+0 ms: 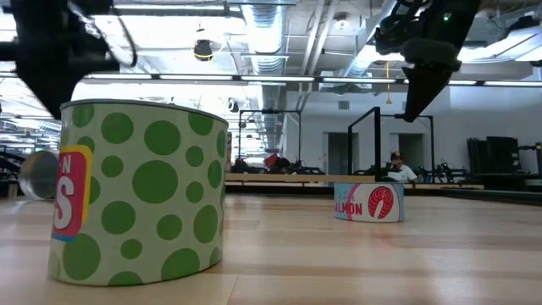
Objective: Pick and place cans onto a shelf
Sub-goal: Put the canned carrots on the shelf
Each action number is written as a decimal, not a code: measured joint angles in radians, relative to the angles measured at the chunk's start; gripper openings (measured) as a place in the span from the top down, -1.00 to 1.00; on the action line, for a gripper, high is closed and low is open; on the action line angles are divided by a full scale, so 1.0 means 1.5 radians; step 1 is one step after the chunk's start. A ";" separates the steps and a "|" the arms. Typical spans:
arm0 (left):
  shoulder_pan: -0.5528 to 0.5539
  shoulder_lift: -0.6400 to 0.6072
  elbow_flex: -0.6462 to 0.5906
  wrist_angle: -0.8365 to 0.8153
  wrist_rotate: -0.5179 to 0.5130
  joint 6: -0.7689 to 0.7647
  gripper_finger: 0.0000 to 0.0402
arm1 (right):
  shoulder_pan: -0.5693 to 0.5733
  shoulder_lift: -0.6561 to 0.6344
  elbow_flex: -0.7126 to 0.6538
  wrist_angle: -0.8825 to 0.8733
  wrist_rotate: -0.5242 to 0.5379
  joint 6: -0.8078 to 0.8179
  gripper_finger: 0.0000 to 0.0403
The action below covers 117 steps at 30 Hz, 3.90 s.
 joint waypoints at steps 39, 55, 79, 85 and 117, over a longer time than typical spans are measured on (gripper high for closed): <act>0.168 0.160 -0.070 0.413 -0.022 0.235 1.00 | -0.005 0.000 0.000 0.001 -0.018 0.017 0.65; 0.110 0.158 0.169 0.100 0.207 0.371 1.00 | -0.006 0.000 0.000 0.026 -0.059 0.015 0.65; 0.030 0.313 0.096 0.272 0.230 0.443 1.00 | -0.002 0.000 0.000 0.058 -0.056 0.015 0.65; 0.061 0.307 0.096 0.322 0.170 0.467 1.00 | 0.013 0.000 0.000 0.082 -0.056 0.016 0.65; 0.064 0.289 0.110 0.231 -0.024 0.848 1.00 | 0.017 0.001 -0.001 0.075 -0.054 0.022 0.65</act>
